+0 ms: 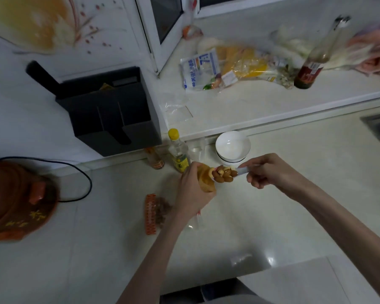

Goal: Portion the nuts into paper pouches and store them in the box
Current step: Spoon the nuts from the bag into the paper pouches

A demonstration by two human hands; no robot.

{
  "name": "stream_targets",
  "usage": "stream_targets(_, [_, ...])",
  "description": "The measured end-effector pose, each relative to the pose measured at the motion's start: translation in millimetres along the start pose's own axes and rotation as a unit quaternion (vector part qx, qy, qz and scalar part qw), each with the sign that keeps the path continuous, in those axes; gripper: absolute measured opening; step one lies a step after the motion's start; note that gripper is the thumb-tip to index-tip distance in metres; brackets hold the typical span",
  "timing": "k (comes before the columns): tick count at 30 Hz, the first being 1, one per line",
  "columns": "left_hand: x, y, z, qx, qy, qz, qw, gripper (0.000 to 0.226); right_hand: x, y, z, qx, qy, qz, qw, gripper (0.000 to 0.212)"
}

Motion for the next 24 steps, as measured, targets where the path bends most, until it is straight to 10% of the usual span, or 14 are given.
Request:
stream_targets(10, [-45.6, 21.4, -2.9, -0.05, -0.067, 0.033, 0.996, 0.061, 71.0, 1.6, -16.8, -0.005, 0.051, -0.209, 0.977, 0.025])
stream_targets(24, [-66.9, 44.1, -6.0, -0.115, -0.07, -0.043, 0.99, 0.057, 136.0, -38.7, -48.7, -0.046, 0.235, -0.527, 0.816, 0.032])
Point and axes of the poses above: each hand's wrist, its own z-axis towards the middle knuckle, its own y-axis out of the back of the hand, x = y × z, the point moved 2 cm from there along z, towards the middle knuckle, and after that the axes turned 2 degrees about x, right-handed, at the moved point
